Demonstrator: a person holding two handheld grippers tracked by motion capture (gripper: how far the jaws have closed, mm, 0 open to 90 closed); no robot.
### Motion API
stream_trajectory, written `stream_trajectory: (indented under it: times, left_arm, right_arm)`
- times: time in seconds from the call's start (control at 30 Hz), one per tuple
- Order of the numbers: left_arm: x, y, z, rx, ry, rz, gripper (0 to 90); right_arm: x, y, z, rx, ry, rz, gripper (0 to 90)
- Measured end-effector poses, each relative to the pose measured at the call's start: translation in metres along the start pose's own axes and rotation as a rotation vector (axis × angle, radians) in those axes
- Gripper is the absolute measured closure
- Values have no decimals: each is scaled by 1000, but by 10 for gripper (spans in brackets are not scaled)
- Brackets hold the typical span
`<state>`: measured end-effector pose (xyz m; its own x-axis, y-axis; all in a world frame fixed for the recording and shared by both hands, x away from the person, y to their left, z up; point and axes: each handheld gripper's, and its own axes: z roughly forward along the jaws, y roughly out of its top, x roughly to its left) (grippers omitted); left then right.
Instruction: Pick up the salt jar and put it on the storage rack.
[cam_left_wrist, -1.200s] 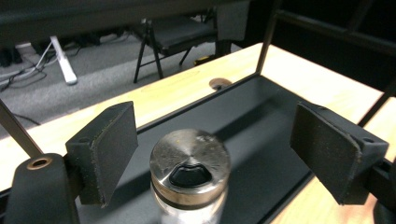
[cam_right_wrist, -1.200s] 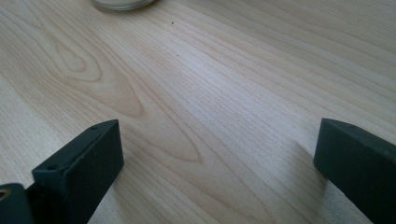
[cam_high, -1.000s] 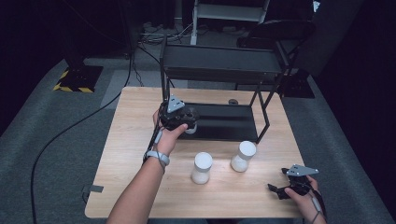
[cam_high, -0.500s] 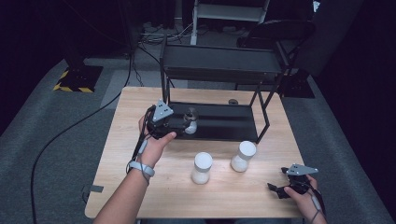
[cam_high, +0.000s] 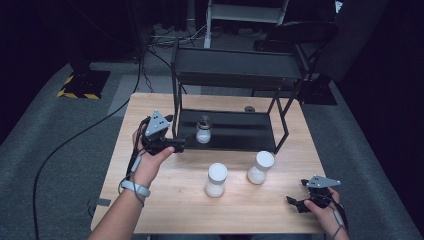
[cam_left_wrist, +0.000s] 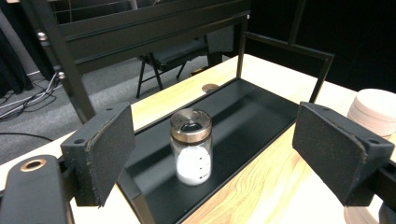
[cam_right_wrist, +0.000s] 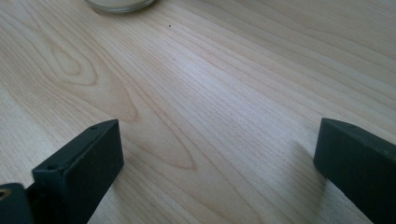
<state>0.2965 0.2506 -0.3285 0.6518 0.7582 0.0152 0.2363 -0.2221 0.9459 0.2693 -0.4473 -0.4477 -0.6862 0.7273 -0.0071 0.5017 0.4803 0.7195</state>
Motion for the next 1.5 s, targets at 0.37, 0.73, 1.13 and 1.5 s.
stream_trajectory:
  times: [0.37, 0.73, 1.13, 1.5]
  left_arm:
    - [5, -5, -24, 5, -13, 23, 125]
    - [10, -17, -46, 26, -16, 40, 117]
    - [18, -37, -72, 54, 6, 36, 109]
    - [25, -61, -82, 85, 7, 4, 73]
  right_arm:
    - [1, 0, 0, 0, -1, 1, 12]
    - [3, 1, 1, 1, -7, 4, 0]
    - [3, 1, 1, 1, -7, 4, 0]
    - [3, 1, 1, 1, -7, 4, 0]
